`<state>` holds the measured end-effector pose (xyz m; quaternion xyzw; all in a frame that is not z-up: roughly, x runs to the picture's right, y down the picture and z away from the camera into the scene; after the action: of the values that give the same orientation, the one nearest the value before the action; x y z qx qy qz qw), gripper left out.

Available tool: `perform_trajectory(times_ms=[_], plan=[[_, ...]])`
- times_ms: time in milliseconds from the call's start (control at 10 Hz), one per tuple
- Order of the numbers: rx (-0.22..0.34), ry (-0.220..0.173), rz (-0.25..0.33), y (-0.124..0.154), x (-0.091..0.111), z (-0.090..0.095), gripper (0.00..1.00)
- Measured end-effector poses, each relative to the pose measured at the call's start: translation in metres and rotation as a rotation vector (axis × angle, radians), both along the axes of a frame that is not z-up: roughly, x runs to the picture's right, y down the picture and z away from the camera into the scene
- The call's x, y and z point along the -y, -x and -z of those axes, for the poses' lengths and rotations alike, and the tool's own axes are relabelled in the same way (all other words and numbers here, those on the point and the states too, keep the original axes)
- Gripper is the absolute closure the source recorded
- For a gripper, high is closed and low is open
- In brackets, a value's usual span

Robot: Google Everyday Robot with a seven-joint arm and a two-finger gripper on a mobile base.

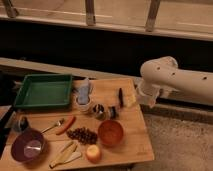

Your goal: Place fork in tray

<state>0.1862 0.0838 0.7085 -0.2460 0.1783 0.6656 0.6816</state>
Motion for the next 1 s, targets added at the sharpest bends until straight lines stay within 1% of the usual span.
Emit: perform_trajectory(times_ms=[300, 500, 600, 800, 900, 1000], plan=[[0.0, -0.001, 0.001, 0.0, 0.001, 0.0, 0.28], [0.018, -0.013, 0.018, 0.007, 0.006, -0.002, 0.28], [0.038, -0.021, 0.033, 0.019, 0.011, -0.003, 0.28], [0.086, -0.045, 0.075, 0.058, 0.022, -0.009, 0.28], [0.108, -0.06, 0.1, 0.083, 0.029, -0.012, 0.28], [0.138, -0.08, 0.138, 0.112, 0.036, -0.015, 0.28]])
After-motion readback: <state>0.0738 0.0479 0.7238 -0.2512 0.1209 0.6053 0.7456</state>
